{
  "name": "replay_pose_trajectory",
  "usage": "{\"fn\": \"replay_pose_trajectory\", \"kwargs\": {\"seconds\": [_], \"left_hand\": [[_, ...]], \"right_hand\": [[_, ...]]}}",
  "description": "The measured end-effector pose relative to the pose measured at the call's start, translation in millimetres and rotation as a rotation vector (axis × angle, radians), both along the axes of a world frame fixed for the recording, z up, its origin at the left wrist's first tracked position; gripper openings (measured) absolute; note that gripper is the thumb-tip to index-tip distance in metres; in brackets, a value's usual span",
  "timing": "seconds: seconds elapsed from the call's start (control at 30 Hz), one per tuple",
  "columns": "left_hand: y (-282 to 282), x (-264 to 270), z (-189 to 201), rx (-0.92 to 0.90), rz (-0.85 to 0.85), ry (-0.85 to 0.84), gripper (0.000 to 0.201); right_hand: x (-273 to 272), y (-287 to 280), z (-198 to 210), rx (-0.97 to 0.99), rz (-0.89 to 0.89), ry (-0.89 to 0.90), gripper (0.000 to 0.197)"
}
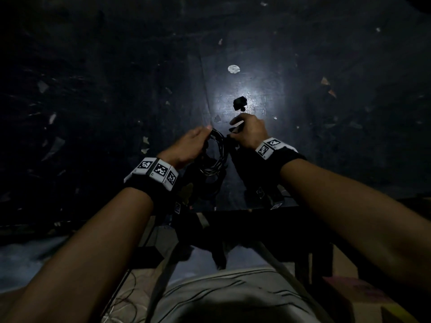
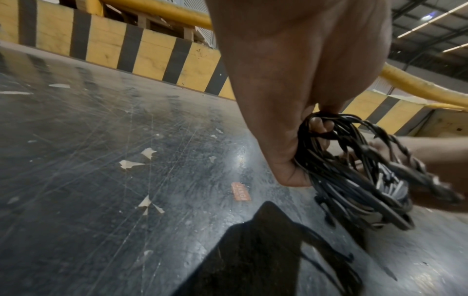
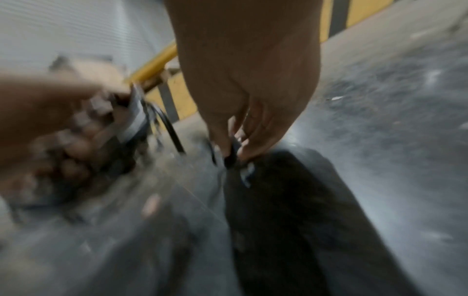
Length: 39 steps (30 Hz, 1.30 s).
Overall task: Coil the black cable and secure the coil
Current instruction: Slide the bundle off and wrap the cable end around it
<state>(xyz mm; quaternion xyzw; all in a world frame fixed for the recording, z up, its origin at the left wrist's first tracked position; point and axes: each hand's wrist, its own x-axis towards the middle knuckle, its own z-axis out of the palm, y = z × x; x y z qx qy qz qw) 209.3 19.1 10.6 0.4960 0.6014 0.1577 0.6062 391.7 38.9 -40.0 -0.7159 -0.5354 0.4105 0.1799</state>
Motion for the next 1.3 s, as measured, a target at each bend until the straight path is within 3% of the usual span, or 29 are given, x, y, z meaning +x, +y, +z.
{"fn": "replay_pose_trajectory", "kwargs": {"seconds": [0.17,0.4,0.5,0.63,0.8,0.97,1.23,1.3], "left_hand": [[1.0,-4.3,6.2,0.015,-0.032,-0.011,0.031],[-2.6,-10.2,20.9,-0.025,-0.03,-0.103,0.037],[-2.3,-11.7,22.0,0.002,-0.049,-0.07,0.043],[-5.4,-11.3,24.8,0.032,-0.034,-0.073,0.035],[-6.7,-18.9,19.2,0.084,-0.075,-0.014,0.051],[-12.9,-16.0,22.7,0.158,-0.068,-0.009,0.044],[-21.3,-19.8,19.1,0.234,-0.085,0.06,0.042],[-23.2,-18.5,16.7,0.285,-0.051,0.116,0.044]], "right_hand": [[-0.5,6.0,24.7,0.024,0.244,0.015,0.02],[0.7,15.4,39.2,-0.044,0.395,0.011,0.014],[-4.3,16.3,45.9,-0.081,0.435,0.103,0.014],[-8.9,15.0,49.9,-0.093,0.386,0.26,0.019],[-8.5,10.2,61.6,-0.071,0.369,0.333,0.021],[-11.7,-1.2,73.6,-0.077,0.304,0.405,0.024],[-16.6,-18.1,80.7,-0.309,-0.038,0.73,0.026],[-15.3,-21.7,80.7,-0.302,-0.05,0.775,0.022]]}}
